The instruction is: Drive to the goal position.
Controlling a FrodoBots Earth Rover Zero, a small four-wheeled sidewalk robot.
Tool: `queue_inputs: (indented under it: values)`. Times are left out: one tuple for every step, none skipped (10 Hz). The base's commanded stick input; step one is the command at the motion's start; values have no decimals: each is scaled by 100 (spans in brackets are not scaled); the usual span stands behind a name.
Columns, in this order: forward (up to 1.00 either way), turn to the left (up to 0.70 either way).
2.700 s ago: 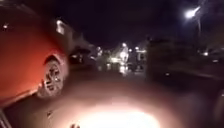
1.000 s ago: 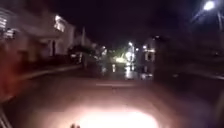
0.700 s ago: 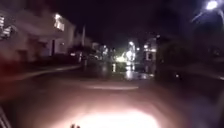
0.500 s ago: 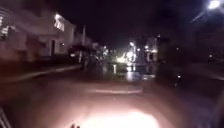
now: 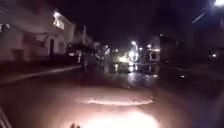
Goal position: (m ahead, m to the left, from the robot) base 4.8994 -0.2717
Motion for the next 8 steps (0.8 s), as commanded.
queue_inputs:
  values:
    - [100,0]
    - [100,0]
    - [100,0]
    - [100,0]
    - [100,0]
    - [100,0]
    - [100,0]
    - [100,0]
